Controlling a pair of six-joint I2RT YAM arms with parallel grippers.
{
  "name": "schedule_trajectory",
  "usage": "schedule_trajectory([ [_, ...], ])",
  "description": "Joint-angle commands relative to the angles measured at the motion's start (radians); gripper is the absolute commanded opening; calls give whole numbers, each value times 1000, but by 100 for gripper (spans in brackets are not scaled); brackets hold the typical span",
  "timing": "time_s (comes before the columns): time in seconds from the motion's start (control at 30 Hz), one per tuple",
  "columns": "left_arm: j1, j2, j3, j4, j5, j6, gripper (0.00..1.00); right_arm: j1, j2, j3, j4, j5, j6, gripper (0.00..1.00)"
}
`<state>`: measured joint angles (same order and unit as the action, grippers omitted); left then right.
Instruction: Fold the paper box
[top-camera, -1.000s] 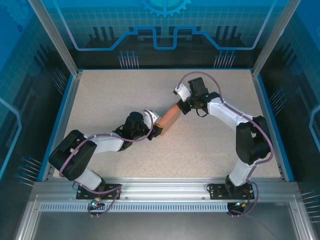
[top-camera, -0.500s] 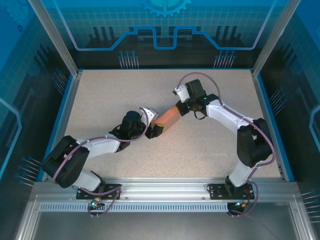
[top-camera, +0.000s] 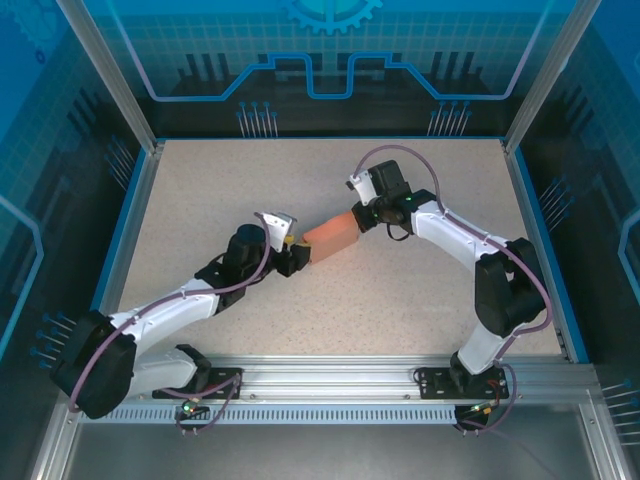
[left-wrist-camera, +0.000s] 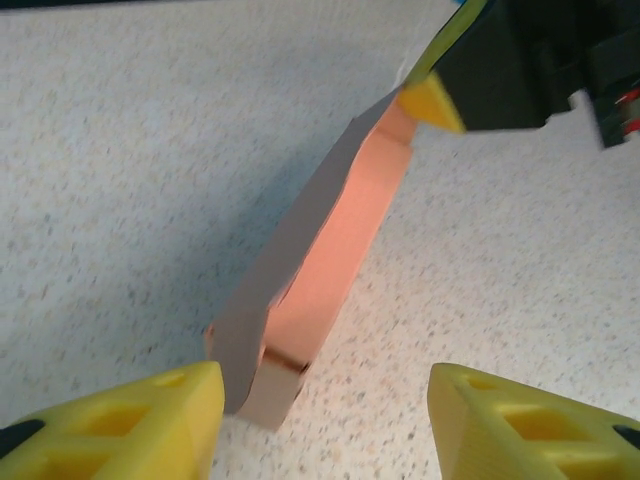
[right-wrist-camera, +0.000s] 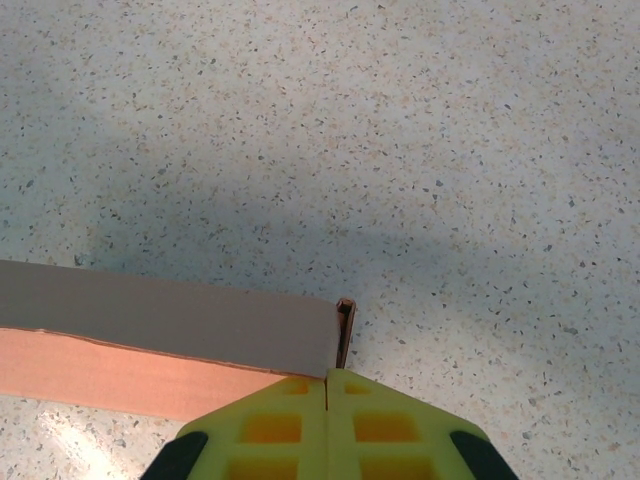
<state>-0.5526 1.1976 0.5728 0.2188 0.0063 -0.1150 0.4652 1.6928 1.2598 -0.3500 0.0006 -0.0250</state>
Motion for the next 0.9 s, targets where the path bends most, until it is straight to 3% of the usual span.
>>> schedule_trajectory([
  [0.0, -2, 22, 66, -101, -52, 21, 50, 14, -15, -1, -7, 7, 16, 5],
  [0.37, 4, 153, 171, -145, -91, 72, 35, 15, -12, 0, -10, 8, 13, 5],
  [0.87, 9, 160, 191, -162, -83, 49, 11, 16, -16, -5, -10, 7, 17, 4],
])
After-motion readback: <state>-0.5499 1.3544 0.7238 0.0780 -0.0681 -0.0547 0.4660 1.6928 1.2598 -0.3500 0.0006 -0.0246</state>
